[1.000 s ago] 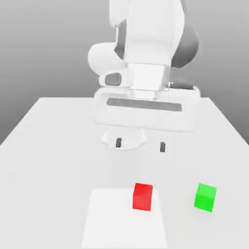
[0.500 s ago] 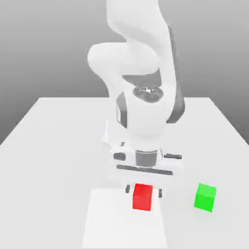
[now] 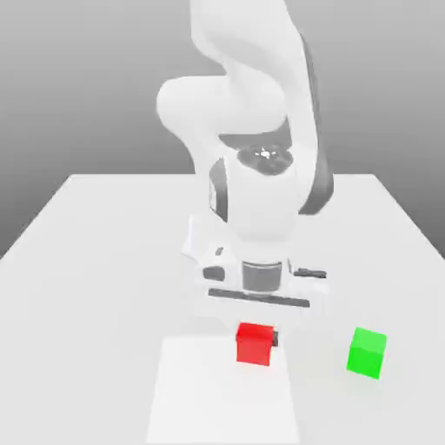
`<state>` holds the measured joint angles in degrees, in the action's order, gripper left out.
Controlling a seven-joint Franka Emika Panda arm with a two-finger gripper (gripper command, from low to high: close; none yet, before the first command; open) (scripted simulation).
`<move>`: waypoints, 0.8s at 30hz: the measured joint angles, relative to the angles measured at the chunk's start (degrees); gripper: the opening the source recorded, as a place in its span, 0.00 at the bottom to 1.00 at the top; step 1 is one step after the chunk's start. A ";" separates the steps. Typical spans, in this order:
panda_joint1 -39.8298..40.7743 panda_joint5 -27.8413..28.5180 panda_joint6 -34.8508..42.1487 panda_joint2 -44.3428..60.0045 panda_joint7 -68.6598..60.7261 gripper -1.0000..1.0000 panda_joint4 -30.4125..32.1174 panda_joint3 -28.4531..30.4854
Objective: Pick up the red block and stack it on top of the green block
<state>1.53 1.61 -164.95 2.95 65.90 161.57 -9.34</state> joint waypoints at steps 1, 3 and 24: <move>-0.07 -0.75 1.06 -1.24 -0.57 0.00 0.23 -0.11; -0.41 -1.96 3.09 -3.62 -1.54 0.00 0.75 -0.12; -19.71 6.22 2.82 6.86 22.70 1.00 -8.97 -4.52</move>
<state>-18.18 7.83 -162.13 9.81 88.60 152.60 -13.86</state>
